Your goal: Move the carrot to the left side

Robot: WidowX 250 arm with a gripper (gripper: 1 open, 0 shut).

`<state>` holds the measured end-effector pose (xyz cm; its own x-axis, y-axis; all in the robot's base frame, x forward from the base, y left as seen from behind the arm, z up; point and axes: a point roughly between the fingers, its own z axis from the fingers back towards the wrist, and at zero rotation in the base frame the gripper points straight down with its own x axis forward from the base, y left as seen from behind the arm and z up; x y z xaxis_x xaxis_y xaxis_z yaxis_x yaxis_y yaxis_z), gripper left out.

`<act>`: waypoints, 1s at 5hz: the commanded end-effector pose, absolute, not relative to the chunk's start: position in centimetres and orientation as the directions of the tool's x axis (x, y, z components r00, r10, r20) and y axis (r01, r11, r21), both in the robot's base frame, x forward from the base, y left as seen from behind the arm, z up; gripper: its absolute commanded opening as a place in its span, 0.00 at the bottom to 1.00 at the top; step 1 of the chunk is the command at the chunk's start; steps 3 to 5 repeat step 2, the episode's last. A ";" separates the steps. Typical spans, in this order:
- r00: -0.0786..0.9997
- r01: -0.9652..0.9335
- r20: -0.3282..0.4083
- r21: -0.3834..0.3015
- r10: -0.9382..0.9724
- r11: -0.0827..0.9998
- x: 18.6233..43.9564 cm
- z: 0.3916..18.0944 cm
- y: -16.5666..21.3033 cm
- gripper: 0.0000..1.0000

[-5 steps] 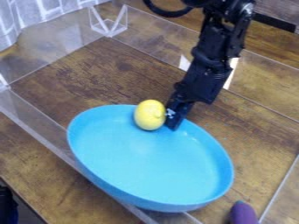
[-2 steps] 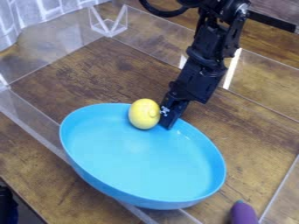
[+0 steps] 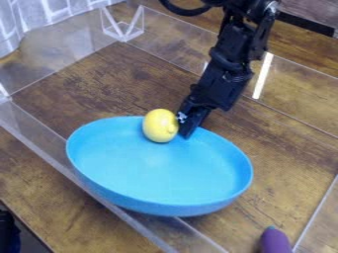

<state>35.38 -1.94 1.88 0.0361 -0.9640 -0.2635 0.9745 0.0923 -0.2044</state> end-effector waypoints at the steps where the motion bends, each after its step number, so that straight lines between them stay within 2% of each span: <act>1: 0.044 0.974 -0.259 -0.205 -0.965 0.099 33.9 2.6 -1.6 0.00; 2: 0.020 0.978 -0.254 -0.198 -0.967 0.072 32.7 3.5 -2.4 0.00; 5: 0.020 0.978 -0.254 -0.198 -0.967 0.072 32.7 3.5 -2.4 0.00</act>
